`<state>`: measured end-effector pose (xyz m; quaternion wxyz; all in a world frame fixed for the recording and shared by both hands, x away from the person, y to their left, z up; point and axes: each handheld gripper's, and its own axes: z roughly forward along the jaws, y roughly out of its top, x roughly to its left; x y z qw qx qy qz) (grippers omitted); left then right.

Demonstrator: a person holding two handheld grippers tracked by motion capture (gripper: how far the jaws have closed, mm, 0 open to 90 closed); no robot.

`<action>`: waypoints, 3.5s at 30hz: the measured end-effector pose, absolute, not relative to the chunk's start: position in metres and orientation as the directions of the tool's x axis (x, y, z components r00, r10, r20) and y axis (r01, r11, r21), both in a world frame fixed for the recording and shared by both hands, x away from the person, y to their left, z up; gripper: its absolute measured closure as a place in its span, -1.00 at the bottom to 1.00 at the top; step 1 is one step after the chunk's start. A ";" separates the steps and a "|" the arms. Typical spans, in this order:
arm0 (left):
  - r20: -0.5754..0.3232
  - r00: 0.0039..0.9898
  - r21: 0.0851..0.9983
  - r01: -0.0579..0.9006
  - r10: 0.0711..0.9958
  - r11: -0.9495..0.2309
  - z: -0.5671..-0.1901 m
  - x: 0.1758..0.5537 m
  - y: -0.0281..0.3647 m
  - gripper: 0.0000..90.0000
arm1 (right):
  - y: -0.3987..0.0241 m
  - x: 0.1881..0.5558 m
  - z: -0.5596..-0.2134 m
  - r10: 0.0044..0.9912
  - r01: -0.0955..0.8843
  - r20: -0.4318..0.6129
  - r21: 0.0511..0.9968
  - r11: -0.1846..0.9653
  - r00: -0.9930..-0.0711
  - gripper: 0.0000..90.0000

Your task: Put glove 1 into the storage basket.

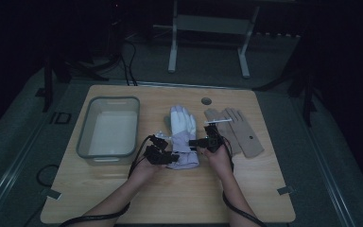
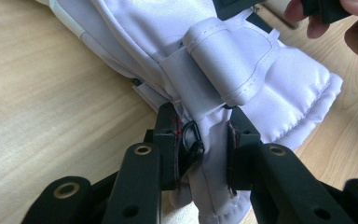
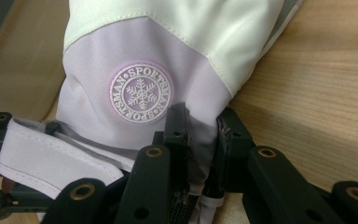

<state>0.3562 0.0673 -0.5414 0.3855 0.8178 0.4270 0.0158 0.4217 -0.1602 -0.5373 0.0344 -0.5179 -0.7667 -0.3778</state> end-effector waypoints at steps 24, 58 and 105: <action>-0.292 0.686 0.692 0.633 0.666 -0.349 -0.489 0.365 0.082 0.60 | -0.157 0.414 -0.480 0.765 0.760 0.420 0.636 0.135 -0.489 0.71; -0.200 0.663 0.706 0.608 0.722 -0.363 -0.434 0.363 0.177 0.60 | -0.063 0.427 -0.430 0.712 0.715 0.415 0.678 0.173 -0.566 0.72; -0.276 0.491 0.487 0.812 0.826 -0.320 -0.492 0.361 0.305 0.55 | 0.104 0.436 -0.492 0.688 0.709 0.303 0.554 0.436 -0.660 0.70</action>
